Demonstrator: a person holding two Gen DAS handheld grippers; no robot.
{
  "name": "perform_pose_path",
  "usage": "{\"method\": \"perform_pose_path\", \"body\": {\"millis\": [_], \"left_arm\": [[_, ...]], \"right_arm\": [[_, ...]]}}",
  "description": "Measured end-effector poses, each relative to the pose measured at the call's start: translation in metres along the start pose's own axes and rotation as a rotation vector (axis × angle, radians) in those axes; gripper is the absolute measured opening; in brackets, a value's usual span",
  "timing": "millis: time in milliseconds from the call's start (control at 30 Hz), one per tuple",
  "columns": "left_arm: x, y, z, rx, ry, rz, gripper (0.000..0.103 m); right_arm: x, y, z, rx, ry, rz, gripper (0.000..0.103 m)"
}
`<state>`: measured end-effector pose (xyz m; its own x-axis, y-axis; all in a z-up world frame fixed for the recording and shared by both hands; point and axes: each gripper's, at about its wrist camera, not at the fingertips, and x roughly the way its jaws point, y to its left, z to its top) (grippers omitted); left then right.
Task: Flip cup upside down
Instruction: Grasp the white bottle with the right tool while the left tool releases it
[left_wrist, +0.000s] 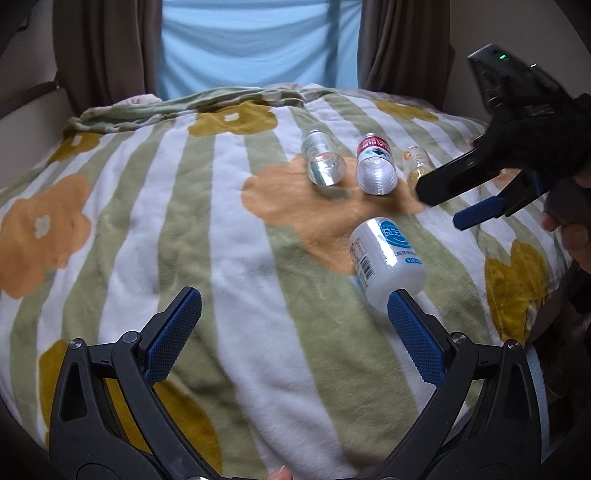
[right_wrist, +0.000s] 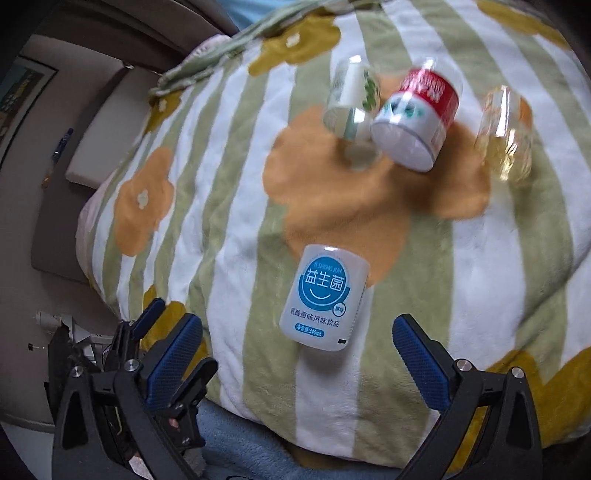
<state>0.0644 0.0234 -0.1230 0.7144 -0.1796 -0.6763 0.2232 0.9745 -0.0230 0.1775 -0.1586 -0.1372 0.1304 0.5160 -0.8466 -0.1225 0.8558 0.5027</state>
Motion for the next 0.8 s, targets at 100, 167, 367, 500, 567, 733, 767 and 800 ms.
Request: {"method": "perform_pose_path", "body": {"millis": [100, 167, 367, 500, 567, 733, 767, 800], "left_arm": [[-0.007, 0.011, -0.006, -0.017, -0.017, -0.010, 0.101], [-0.010, 0.019, -0.009, -0.039, -0.025, -0.025, 0.101], [-0.017, 0.047, -0.020, -0.156, -0.047, -0.106, 0.101], [-0.018, 0.057, -0.022, -0.186, -0.055, -0.110, 0.101], [-0.020, 0.058, -0.024, -0.189, -0.058, -0.109, 0.101], [-0.019, 0.057, -0.025, -0.185, -0.055, -0.116, 0.101], [-0.018, 0.056, -0.024, -0.184, -0.053, -0.117, 0.101], [-0.018, 0.055, -0.024, -0.182, -0.053, -0.117, 0.101]], "right_arm": [[0.028, -0.002, 0.009, 0.063, 0.069, -0.047, 0.103], [0.038, -0.003, 0.017, 0.083, 0.089, -0.093, 0.102], [0.063, -0.017, 0.024, 0.184, 0.161, -0.127, 0.075], [0.070, -0.013, 0.027, 0.136, 0.178, -0.170, 0.058], [0.068, -0.003, 0.031, 0.054, 0.180, -0.218, 0.058], [0.059, 0.051, 0.040, -0.405, 0.197, -0.388, 0.057], [0.060, 0.063, 0.039, -0.525, 0.207, -0.437, 0.057], [0.062, 0.074, 0.036, -0.649, 0.219, -0.492, 0.057]]}}
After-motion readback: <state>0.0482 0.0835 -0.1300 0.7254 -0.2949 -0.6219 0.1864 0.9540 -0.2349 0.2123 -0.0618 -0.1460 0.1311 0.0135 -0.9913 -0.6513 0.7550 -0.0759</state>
